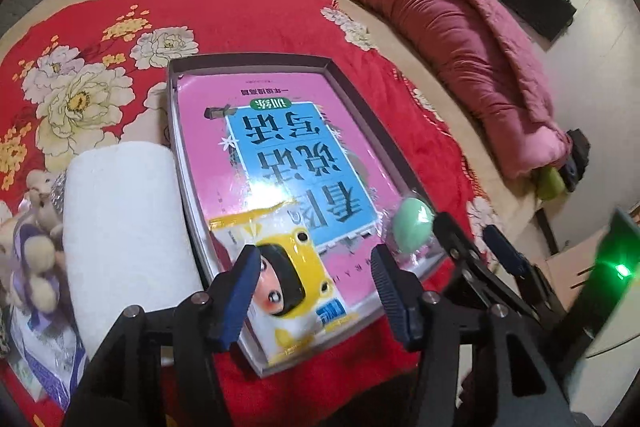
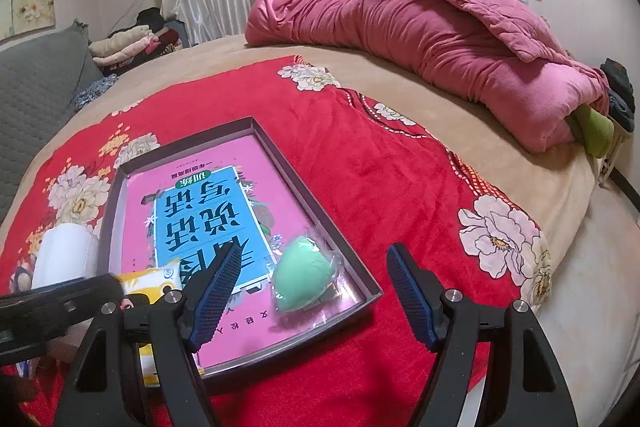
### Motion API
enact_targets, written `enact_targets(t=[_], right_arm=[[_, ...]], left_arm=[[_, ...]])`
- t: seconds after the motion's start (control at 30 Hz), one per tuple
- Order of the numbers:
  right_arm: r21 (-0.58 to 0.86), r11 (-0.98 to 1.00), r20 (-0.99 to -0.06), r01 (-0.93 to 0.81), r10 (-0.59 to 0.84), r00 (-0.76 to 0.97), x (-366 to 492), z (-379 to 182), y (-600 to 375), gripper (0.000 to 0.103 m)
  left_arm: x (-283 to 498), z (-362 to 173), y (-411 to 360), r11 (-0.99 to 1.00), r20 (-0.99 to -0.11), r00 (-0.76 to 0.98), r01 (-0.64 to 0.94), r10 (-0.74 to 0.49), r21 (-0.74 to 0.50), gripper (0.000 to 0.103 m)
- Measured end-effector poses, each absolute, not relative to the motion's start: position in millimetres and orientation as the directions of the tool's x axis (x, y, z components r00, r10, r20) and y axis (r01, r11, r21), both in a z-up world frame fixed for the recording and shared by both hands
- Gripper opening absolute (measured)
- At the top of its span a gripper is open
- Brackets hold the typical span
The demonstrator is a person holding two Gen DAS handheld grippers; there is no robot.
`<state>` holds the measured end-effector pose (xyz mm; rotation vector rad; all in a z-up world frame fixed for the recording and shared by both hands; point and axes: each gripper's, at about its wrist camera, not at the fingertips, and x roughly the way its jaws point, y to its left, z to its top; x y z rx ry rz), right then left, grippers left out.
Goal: Organize soft objects
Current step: 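Move both open tools back over the pile of items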
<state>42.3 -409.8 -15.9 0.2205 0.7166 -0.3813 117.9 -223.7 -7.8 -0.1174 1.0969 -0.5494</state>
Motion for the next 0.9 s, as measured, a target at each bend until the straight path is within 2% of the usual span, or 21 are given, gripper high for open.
enact_targets(t=[0.23, 0.43, 0.57, 0.9], right_arm=[[0.066, 0.909, -0.678, 0.412, -0.263, 0.686, 44.4, -17.5, -408.6, 0.076], [0.055, 0.91, -0.677, 0.411, -0.269, 0.685, 43.7, -16.5, -406.5, 0.076], [0.042, 0.914, -0.663, 0.403, -0.276, 0.696, 41.8, -13.1, -403.0, 0.077], [0.02, 0.919, -0.653, 0.393, -0.286, 0.702, 42.6, -9.7, -397.1, 0.077]], left_arm=[[104.7, 0.0, -207.8, 0.841, -0.788, 0.337, 0.375, -0.516, -0.39, 0.057], [89.4, 16.5, -209.1, 0.854, -0.78, 0.395, 0.403, -0.486, -0.328, 0.058], [72.3, 35.3, -194.4, 0.873, -0.734, 0.502, 0.407, -0.458, -0.267, 0.058], [47.9, 36.2, -72.0, 0.935, -0.721, 0.596, 0.208, -0.355, -0.289, 0.059]])
